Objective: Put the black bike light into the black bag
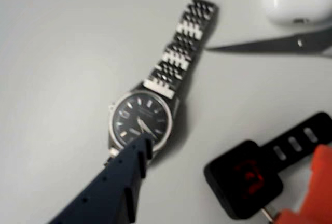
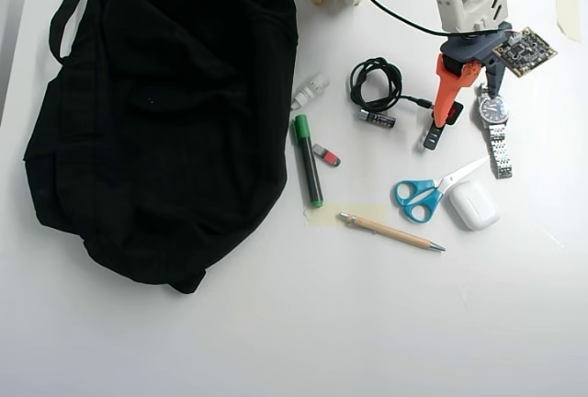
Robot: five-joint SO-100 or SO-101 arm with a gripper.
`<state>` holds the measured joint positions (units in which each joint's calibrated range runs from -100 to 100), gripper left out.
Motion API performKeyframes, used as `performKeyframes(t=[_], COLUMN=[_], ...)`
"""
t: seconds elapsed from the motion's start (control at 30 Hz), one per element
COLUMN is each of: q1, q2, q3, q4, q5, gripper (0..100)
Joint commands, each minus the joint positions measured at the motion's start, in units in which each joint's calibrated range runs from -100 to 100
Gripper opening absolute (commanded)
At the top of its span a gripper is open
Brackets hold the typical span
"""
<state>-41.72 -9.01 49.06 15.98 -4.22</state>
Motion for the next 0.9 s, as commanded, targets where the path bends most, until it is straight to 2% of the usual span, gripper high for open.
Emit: performKeyframes(t=[0.0,0.57,0.63,0.87], q1=[0.29,-0.23,-0.31,-0.16], q2=[-1.45,-1.45,-1.45,-1.53], q3=[1.61,3.05,3.32,2.42], q4=[-4.18,-5.73,-4.44,3.92], q5=[-0.34,-7.68,-9.51,-10.09], gripper=[38,42,42,42])
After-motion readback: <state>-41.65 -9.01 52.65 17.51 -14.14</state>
